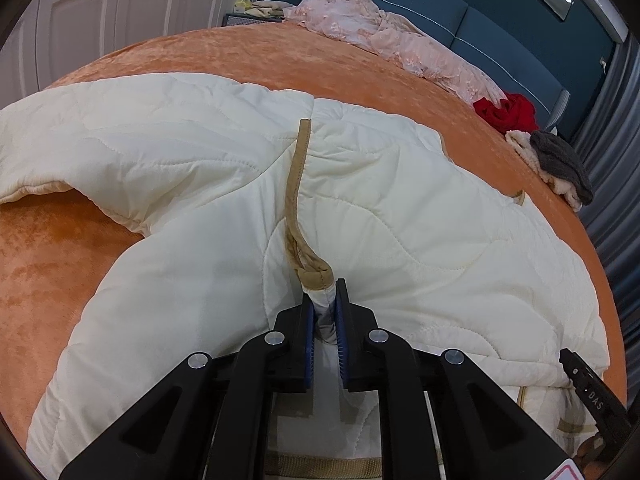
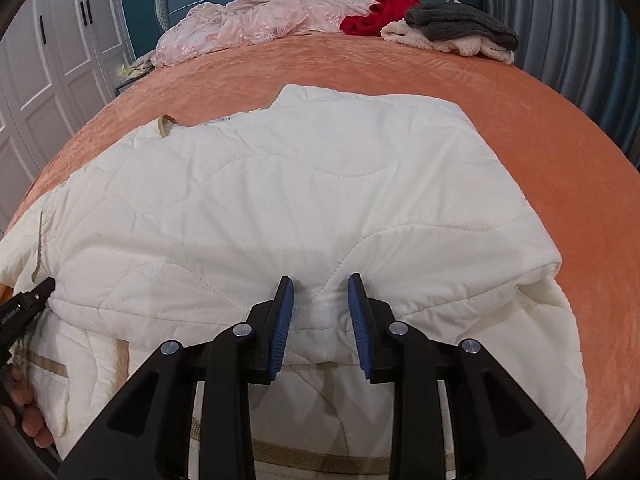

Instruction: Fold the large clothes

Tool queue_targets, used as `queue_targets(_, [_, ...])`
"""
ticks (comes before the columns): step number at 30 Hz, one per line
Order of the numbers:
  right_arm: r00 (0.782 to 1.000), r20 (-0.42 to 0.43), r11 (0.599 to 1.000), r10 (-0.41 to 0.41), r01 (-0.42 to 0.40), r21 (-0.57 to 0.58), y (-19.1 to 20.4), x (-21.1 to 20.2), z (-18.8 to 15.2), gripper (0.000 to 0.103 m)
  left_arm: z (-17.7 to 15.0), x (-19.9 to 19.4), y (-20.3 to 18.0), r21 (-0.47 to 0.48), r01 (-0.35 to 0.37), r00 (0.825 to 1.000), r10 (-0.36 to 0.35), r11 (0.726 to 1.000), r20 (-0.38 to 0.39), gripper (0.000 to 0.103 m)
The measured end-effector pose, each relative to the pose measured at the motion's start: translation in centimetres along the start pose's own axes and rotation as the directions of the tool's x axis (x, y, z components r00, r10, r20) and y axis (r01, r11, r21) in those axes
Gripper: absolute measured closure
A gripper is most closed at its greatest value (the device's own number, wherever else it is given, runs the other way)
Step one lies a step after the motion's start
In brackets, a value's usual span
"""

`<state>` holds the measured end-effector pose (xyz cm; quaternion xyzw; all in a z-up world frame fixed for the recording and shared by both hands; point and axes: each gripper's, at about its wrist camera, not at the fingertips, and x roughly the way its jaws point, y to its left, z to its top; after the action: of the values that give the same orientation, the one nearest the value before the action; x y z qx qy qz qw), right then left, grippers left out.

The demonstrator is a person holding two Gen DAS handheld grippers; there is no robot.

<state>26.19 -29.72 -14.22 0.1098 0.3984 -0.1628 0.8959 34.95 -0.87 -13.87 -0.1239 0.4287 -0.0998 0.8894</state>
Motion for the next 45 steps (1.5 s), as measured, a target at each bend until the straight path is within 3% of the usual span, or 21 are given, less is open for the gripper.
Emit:
queue_targets(7, [0.999, 0.013, 0.999, -0.032, 0.032, -0.026, 0.4, 0.1, -0.1, 0.076, 0.2, -0.2, 0.6, -0.036, 0.039, 0.999, -0.039, 0.999, -0.002, 0.090])
queue_targets(10, [0.999, -0.002, 0.999, -0.034, 0.034, -0.031, 0.3, -0.4, 0.4, 0.075, 1.2, -1.9, 2.4, -0.140, 0.128, 0.989, -0.136, 0.982, -0.050, 0.083])
queue_targets(11, [0.999, -0.003, 0.999, -0.040, 0.040, -0.037, 0.4, -1.0, 0.6, 0.070, 1.6, -3.2, 3.6, -0.189, 0.165, 0.982, -0.179, 0.968, -0.058, 0.081])
queue_targets(12, [0.999, 0.007, 0.998, -0.042, 0.042, -0.043, 0.4, -2.0, 0.7, 0.062, 1.9, -4.3, 4.6, -0.222, 0.192, 0.977, -0.208, 0.956, -0.051, 0.073])
queue_targets(13, [0.999, 0.023, 0.999, -0.033, 0.034, -0.043, 0.4, -3.0, 0.6, 0.057, 2.4, -6.1, 6.7, -0.271, 0.231, 0.968, -0.248, 0.934, -0.031, 0.055])
queue_targets(14, [0.999, 0.035, 0.999, -0.022, 0.023, -0.038, 0.5, -3.9, 0.4, 0.053, 2.8, -7.6, 8.5, -0.305, 0.244, 0.966, -0.259, 0.921, -0.010, 0.045])
queue_targets(15, [0.999, 0.045, 0.999, -0.008, 0.010, -0.032, 0.4, -4.9, 0.2, 0.050, 3.3, -9.1, 10.5, -0.337, 0.244, 0.968, -0.252, 0.909, 0.022, 0.037])
queue_targets(17, [0.998, 0.056, 1.000, -0.001, 0.003, -0.029, 0.4, -6.4, -0.3, 0.050, 4.6, -12.0, 16.0, -0.397, 0.227, 0.974, -0.206, 0.889, 0.096, 0.037])
queue_targets(20, [0.998, 0.063, 1.000, 0.009, -0.007, -0.020, 0.4, -8.5, -1.2, 0.047, 6.8, -14.1, 24.5, -0.487, 0.132, 0.989, -0.078, 0.863, 0.128, 0.037])
queue_targets(22, [0.998, 0.061, 1.000, 0.011, -0.010, -0.022, 0.6, -9.6, -1.9, 0.046, 7.8, -14.7, 29.7, -0.544, 0.059, 0.991, 0.016, 0.837, 0.133, 0.037])
queue_targets(25, [0.999, 0.048, 0.999, 0.012, -0.011, -0.032, 1.5, -10.6, -2.9, 0.044, 8.6, -14.3, 35.4, -0.626, 0.015, 0.990, 0.076, 0.780, 0.118, 0.037])
queue_targets(30, [1.000, 0.024, 0.999, 0.020, -0.019, -0.031, 3.0, -11.5, -4.3, 0.044, 8.3, -11.0, 40.7, -0.768, 0.059, 0.996, 0.013, 0.638, 0.087, 0.038])
queue_targets(31, [1.000, 0.019, 0.999, 0.020, -0.019, -0.036, 3.4, -11.6, -4.5, 0.044, 7.9, -10.8, 41.1, -0.789, 0.096, 0.993, -0.001, 0.606, 0.120, 0.038])
queue_targets(32, [1.000, 0.017, 0.999, 0.021, -0.020, -0.040, 3.7, -11.7, -4.7, 0.044, 8.0, -10.8, 41.2, -0.794, 0.112, 0.990, 0.002, 0.598, 0.142, 0.038])
queue_targets(33, [1.000, 0.011, 0.999, 0.023, -0.022, -0.049, 4.0, -11.8, -4.8, 0.044, 8.2, -10.8, 41.2, -0.791, 0.115, 0.989, 0.005, 0.601, 0.147, 0.040])
queue_targets(35, [1.000, 0.008, 0.998, 0.023, -0.022, -0.062, 4.5, -12.0, -5.1, 0.044, 9.2, -10.7, 40.7, -0.765, 0.093, 0.991, 0.014, 0.637, 0.132, 0.058])
queue_targets(37, [1.000, 0.007, 0.997, 0.024, -0.023, -0.072, 4.8, -12.1, -5.2, 0.044, 10.5, -10.6, 39.7, -0.721, 0.077, 0.994, 0.008, 0.688, 0.113, 0.100])
queue_targets(41, [1.000, 0.014, 0.996, 0.028, -0.027, -0.081, 5.2, -12.4, -5.3, 0.044, 13.7, -13.5, 36.2, -0.602, 0.093, 0.985, 0.017, 0.793, 0.175, 0.100])
queue_targets(45, [0.999, 0.020, 0.996, 0.041, -0.039, -0.076, 5.1, -12.9, -5.4, 0.044, 18.4, -18.6, 28.0, -0.396, 0.146, 0.961, -0.034, 0.907, 0.276, 0.100])
